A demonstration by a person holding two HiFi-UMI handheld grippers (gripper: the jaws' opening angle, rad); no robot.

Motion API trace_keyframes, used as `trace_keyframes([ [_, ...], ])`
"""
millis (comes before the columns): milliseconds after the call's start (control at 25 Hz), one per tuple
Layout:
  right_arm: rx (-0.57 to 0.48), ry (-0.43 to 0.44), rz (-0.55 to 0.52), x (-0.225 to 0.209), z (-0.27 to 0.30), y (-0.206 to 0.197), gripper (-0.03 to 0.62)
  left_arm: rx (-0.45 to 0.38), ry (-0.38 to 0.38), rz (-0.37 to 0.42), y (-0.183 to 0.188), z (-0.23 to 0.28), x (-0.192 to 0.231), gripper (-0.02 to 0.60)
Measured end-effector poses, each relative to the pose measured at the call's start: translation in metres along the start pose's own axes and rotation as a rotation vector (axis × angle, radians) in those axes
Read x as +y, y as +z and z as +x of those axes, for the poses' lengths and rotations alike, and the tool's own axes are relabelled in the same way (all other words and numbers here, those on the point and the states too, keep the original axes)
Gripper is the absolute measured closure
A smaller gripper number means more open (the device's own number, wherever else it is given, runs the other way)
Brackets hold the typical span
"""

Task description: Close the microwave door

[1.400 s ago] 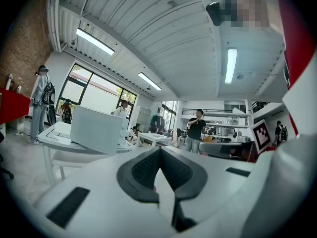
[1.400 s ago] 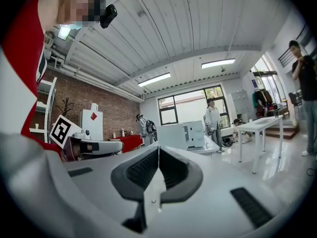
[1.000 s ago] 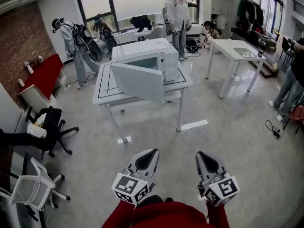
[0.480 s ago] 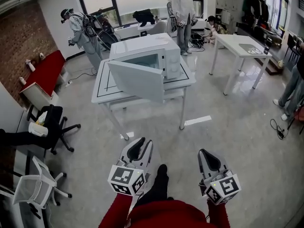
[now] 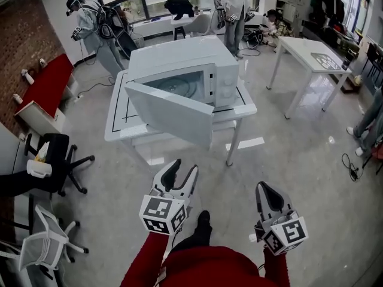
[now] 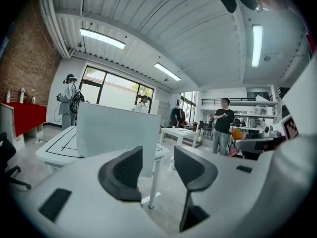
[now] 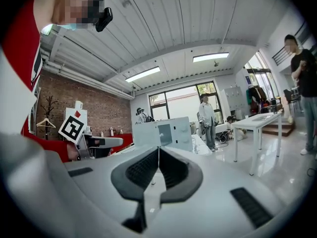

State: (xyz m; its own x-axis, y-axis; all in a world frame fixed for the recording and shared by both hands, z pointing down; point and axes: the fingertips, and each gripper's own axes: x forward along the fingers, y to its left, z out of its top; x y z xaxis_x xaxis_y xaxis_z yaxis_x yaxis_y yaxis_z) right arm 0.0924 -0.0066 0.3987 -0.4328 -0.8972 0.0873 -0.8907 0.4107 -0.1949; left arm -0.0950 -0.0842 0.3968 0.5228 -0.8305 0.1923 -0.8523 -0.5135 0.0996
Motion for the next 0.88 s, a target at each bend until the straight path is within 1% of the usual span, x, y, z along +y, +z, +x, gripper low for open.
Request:
trace_keyframes([
  [200, 0.004, -0.016, -0.001, -0.016, 0.043, 0.004, 0.579, 0.016, -0.032, 0.02, 0.004, 0.047, 0.021, 0.38],
  [400, 0.011, -0.049, -0.006, -0.032, 0.075, 0.01, 0.579, 0.044, -0.068, 0.061, 0.006, 0.08, 0.031, 0.365],
  [600, 0.02, -0.07, -0.012, -0.037, 0.093, 0.012, 0.579, 0.043, -0.092, 0.053, 0.007, 0.097, 0.037, 0.365],
  [880, 0.05, -0.09, -0.025, -0.042, 0.101, 0.013, 0.579, 0.049, -0.105, 0.044, 0.005, 0.106, 0.038, 0.366],
])
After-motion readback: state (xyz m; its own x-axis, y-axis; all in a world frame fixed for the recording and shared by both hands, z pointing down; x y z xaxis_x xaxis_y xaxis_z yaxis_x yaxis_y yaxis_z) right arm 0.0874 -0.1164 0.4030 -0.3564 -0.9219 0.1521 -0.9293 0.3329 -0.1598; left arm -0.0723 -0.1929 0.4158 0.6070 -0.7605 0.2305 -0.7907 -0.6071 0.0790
